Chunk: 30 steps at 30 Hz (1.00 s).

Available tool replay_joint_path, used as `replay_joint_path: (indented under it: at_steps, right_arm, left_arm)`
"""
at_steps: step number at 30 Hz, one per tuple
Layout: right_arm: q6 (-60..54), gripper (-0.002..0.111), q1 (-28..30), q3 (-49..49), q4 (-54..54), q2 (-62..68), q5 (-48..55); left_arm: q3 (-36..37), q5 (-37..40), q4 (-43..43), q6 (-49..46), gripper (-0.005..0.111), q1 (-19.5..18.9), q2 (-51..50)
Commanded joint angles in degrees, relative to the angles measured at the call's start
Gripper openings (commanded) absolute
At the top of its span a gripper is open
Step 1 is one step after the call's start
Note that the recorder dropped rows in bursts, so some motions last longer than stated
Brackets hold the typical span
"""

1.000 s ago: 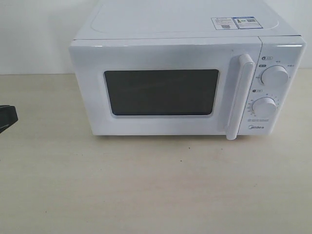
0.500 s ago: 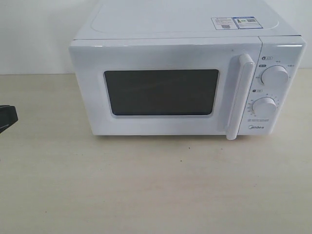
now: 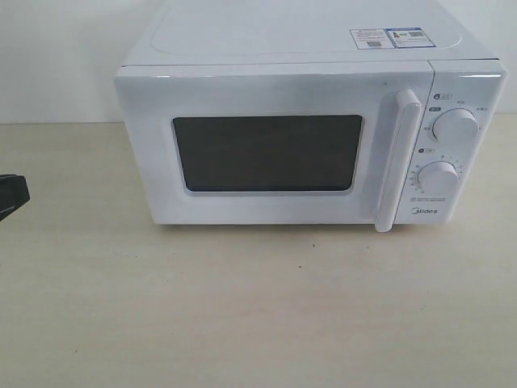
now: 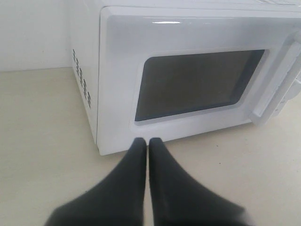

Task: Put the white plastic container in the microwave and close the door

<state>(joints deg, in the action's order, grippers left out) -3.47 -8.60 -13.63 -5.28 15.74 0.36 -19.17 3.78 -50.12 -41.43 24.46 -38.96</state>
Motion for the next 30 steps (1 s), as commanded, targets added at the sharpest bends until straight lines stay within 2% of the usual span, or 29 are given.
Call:
replay_joint_path:
  at_steps: [1, 9, 17, 21, 30]
  right_arm:
    - [1.4, 0.0, 0.1, 3.4, -0.2, -5.1, 0.4]
    - [3.5, 0.0, 0.1, 10.2, -0.2, -12.4, 0.4]
    - [2.9, 0.0, 0.1, 13.6, 0.1, -15.1, 6.6]
    - [2.9, 0.0, 0.4, 13.6, 2.0, -15.7, 13.3]
    - [2.9, 0.0, 12.0, 13.6, 2.7, -15.7, 18.8]
  left_arm:
    - [0.2, -1.0, 0.1, -0.1, 0.004, 0.2, -0.2]
    - [0.2, -1.0, 0.1, -0.1, 0.004, 0.2, -0.2]
    - [0.2, -1.0, 0.1, -0.1, 0.004, 0.2, -0.2]
    - [0.2, -1.0, 0.1, -0.1, 0.004, 0.2, -0.2]
    - [0.2, -1.0, 0.1, -0.1, 0.004, 0.2, -0.2]
